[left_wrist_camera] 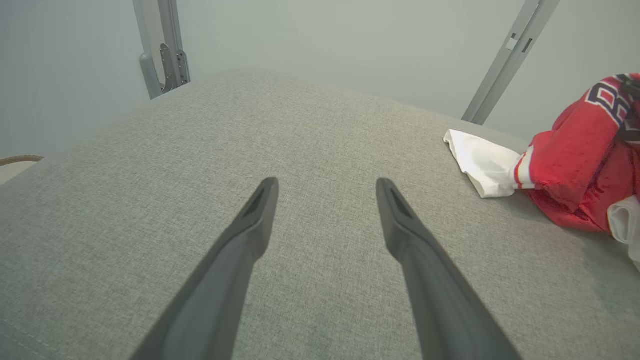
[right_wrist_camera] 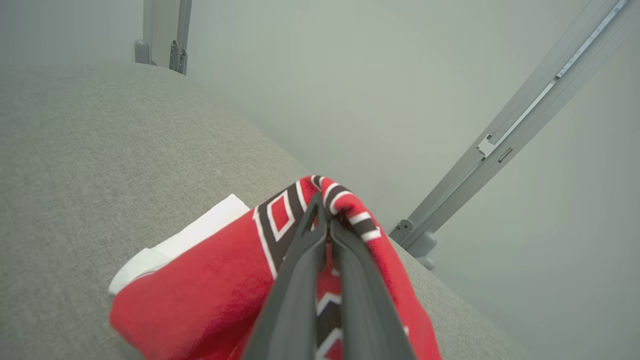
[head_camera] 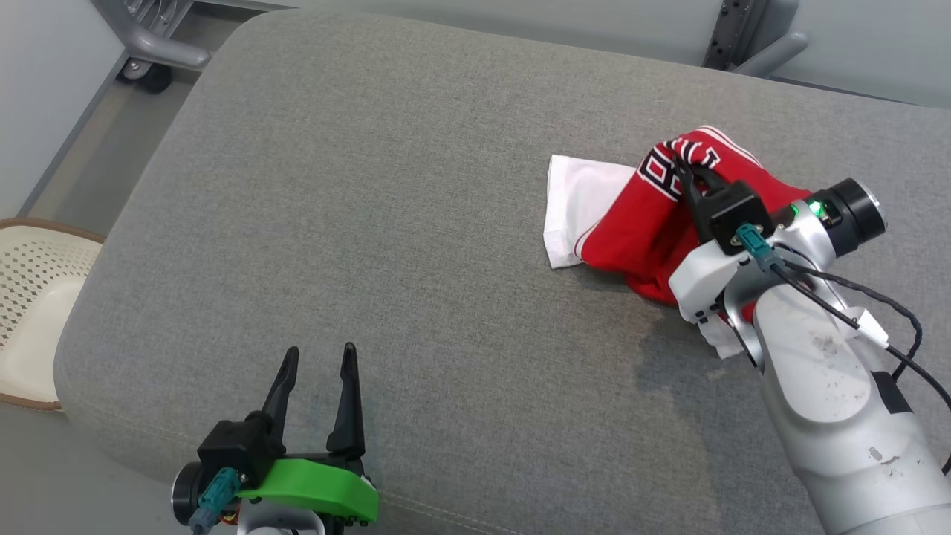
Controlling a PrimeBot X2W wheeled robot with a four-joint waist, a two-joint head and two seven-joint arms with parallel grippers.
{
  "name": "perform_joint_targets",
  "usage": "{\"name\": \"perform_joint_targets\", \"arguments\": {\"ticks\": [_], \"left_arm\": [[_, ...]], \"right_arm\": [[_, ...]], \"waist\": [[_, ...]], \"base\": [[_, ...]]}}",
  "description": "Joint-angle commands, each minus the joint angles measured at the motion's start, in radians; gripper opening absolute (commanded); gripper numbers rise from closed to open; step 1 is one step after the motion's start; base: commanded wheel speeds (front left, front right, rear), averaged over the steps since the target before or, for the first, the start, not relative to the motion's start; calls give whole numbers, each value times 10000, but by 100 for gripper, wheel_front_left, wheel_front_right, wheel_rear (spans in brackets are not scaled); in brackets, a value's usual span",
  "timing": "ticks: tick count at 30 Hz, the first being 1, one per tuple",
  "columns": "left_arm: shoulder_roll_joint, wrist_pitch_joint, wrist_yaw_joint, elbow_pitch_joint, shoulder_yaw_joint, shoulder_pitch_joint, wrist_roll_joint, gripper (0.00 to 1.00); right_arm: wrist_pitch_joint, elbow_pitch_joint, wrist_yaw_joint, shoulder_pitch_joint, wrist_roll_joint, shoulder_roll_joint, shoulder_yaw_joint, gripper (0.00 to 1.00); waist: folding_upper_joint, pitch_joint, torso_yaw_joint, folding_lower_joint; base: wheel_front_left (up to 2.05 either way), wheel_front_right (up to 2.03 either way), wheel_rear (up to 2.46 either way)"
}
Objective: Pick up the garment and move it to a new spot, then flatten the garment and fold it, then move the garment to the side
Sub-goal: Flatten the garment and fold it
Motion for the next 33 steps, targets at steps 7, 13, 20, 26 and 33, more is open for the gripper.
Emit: {"name": "perform_joint_targets", "arguments": {"ticks": [7, 13, 20, 26, 33], "left_arm": [[1, -8, 39, 52, -23, -167, 113, 100], [1, -8, 12, 79, -14, -154, 165, 100], [1, -8, -32, 57, -20, -204, 231, 100], [0, -8, -91, 69, -164, -339, 217, 100], [0, -8, -112, 127, -379, -582, 165, 100]], "right_arm": [[-380, -729, -22, -832, -32, 126, -119, 0], [-432, -1645, -22, -1187, 222, 100, 2, 0], [-92, -2653, -21, -1046, 532, -230, 205, 0], [377, -2048, -21, -676, 1571, -745, 1329, 0], [118, -541, -21, -1063, 2254, -631, 3277, 0]], "waist": [[14, -34, -114, 0], [14, -100, -243, 0], [14, -73, -414, 0], [14, 90, -394, 0], [14, 373, -152, 0]], "base": [[0, 0, 0], [0, 0, 0], [0, 0, 0], [0, 0, 0], [0, 0, 0]]}}
